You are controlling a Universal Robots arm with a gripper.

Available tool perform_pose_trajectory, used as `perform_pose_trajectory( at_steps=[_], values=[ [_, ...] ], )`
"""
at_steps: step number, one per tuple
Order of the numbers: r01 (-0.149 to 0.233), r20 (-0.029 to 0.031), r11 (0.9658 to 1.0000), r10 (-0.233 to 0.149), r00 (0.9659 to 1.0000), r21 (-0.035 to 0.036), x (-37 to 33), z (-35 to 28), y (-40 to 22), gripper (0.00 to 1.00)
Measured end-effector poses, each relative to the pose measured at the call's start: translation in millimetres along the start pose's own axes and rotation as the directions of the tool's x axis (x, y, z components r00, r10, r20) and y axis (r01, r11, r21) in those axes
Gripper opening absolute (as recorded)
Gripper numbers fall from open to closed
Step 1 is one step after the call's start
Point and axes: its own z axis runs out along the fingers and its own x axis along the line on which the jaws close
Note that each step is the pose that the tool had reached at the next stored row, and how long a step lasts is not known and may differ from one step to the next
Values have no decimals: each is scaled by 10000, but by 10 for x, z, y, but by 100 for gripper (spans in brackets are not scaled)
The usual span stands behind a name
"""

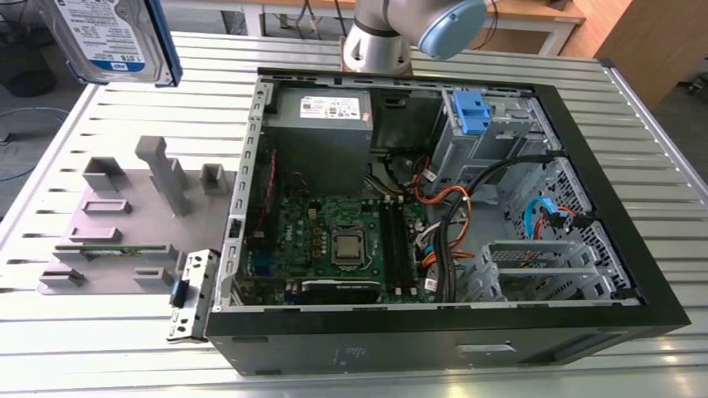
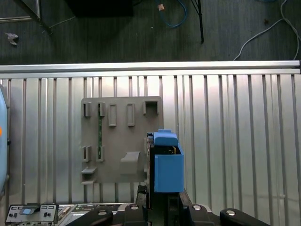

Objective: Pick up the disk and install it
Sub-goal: 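Pick up the disk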

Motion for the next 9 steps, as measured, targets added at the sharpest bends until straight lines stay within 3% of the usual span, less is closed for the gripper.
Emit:
perform_pose_trajectory(
  at_steps=[9],
  values=[
    [0,0,10000,0,10000,0,-6,-6,-151,35]
  ],
)
